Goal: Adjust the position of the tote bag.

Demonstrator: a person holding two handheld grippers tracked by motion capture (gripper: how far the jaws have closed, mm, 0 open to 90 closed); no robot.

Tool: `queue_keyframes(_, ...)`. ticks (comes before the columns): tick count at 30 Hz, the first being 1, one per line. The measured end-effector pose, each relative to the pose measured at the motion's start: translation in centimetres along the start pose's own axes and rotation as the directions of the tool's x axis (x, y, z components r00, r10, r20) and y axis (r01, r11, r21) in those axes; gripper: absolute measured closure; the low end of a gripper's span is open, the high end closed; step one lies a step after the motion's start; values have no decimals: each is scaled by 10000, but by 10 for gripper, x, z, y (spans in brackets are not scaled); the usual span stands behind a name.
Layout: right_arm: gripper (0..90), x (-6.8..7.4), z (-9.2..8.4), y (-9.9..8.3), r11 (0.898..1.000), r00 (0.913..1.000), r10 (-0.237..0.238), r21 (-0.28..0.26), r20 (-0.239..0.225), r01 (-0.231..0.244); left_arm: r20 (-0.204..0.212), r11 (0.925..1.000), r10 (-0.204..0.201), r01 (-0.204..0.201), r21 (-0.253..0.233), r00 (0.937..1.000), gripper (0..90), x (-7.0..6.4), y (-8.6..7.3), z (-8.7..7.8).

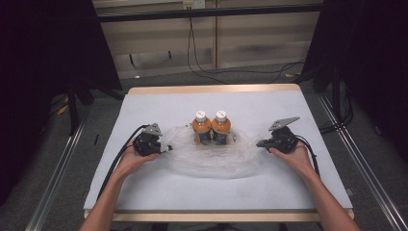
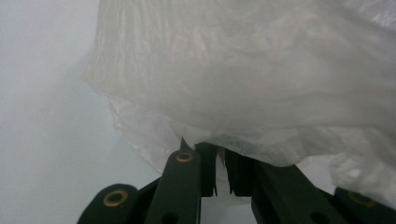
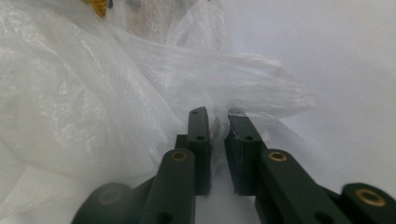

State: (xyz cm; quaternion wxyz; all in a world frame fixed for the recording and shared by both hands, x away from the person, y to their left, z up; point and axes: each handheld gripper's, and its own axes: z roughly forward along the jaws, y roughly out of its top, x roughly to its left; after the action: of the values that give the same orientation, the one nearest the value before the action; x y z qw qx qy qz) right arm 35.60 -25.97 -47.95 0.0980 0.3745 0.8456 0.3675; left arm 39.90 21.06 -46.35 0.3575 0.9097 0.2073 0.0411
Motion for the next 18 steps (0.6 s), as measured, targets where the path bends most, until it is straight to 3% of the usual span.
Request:
queue_keyframes(3,711,-2,-3,0,9991,9997,249,-333,-51,-250,29,9996,-177,178,-235,9998,695,-2,0,-1)
queue_keyframes(6,612,0,-6,0,9972,9988,477,-573,-50,-479,96,9987,-262,266,-428,9996,578,-3,0,-4)
queue_keyframes(11,492,1,-14,1,9940,9977,658,-887,132,-644,10,9957,-483,482,-792,9988,438,-7,-1,-16)
queue_keyframes(12,441,0,-20,1,9911,9964,801,-1092,295,-764,-40,9914,-617,608,-1154,9981,407,-8,-4,-25)
queue_keyframes(14,413,-1,-27,1,9884,9958,854,-1291,336,-804,-280,9892,-683,640,-1319,9973,375,-9,-8,-35)
queue_keyframes(16,388,1,-33,1,9862,9959,814,-1477,388,-749,-98,9796,-1040,1007,-1737,9945,346,-8,-13,-45)
queue_keyframes(18,371,5,-40,2,9845,9957,748,-1629,549,-650,-326,9725,-1017,925,-2137,9943,342,-7,-12,-59)
